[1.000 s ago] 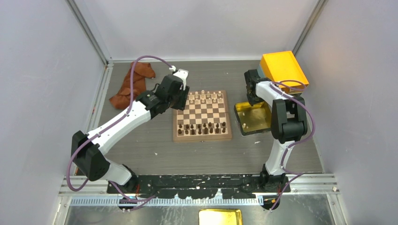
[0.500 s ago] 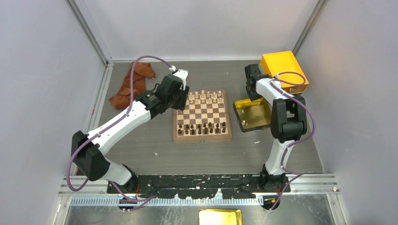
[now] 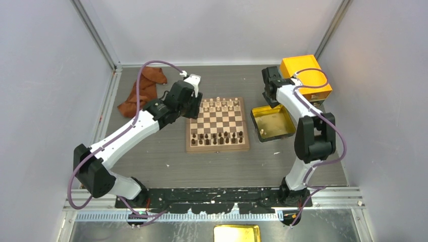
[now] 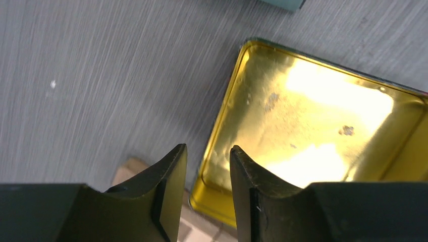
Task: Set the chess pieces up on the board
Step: Adjust the storage box at the center of the board, then pick up the chess piece from the storage box.
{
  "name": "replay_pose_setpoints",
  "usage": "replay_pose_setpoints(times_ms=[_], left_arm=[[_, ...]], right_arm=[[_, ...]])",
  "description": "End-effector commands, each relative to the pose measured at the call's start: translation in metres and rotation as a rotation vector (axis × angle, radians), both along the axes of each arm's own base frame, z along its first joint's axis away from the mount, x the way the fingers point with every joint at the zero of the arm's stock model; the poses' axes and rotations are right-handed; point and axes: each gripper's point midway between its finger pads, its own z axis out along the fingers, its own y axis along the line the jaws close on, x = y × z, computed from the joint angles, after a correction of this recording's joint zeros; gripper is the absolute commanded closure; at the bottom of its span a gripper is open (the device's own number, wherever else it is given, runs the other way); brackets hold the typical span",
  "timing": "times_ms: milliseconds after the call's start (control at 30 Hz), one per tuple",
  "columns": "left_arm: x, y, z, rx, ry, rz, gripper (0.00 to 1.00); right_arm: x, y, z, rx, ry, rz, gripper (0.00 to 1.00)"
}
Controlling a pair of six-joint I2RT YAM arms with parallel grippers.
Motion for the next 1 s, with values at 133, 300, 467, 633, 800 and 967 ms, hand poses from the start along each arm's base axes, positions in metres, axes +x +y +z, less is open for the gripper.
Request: replay_pose_setpoints(times_ms=[133, 300, 467, 633, 800, 967], left_arm=[[-0.002, -0.009, 0.032, -0.102, -0.064, -0.016, 0.54], [-0.003, -0.01, 0.03, -0.116, -0.057, -0.014, 0.54], [-0.003, -0.013, 0.029, -0.128, -0.052, -0.014, 0.54], [-0.001, -0.015, 0.028, -0.131, -0.05, -0.016, 0.54], [-0.001, -0.017, 0.026, -0.134, -0.043, -0.018, 0.54], [-0.001, -0.018, 0.024, -0.132, -0.038, -0.019, 0.55]], right_arm=[[-0.078, 0.006, 0.03, -0.037, 0.106, 0.251, 0.6], [-0.112, 0.012, 0.019, 0.009, 0.171, 0.3, 0.61], [-0.13, 0.022, 0.002, 0.047, 0.22, 0.338, 0.61], [-0.133, 0.034, -0.016, 0.083, 0.242, 0.391, 0.61], [-0.131, 0.039, -0.025, 0.089, 0.257, 0.41, 0.61], [-0.126, 0.039, -0.032, 0.083, 0.254, 0.407, 0.61]])
